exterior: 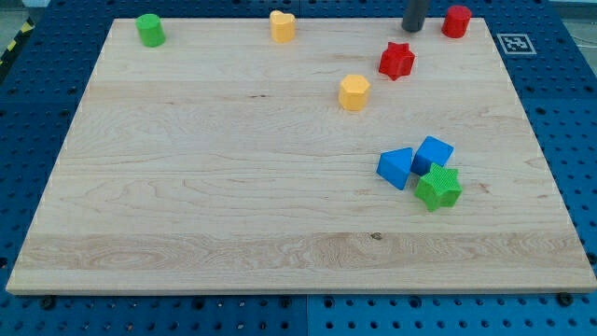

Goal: Move the yellow hexagon towards the center left of the board

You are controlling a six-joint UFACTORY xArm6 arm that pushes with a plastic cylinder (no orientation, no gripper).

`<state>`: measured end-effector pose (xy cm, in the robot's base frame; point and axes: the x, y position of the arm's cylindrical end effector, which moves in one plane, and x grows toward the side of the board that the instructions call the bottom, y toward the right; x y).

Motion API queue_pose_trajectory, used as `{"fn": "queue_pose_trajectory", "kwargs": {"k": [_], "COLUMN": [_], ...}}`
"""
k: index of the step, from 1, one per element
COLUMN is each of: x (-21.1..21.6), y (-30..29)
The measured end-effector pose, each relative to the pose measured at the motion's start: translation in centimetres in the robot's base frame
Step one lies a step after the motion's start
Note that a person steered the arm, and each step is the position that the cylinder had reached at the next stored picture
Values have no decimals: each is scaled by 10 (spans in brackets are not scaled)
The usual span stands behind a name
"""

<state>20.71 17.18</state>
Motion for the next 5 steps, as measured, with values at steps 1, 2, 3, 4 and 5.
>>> {"fn": "queue_pose_trajectory", "kwargs": {"k": [1, 2, 3, 4, 5], "x": [-15, -15, -8, -8, 13], "y": [25, 45, 59, 54, 19]}}
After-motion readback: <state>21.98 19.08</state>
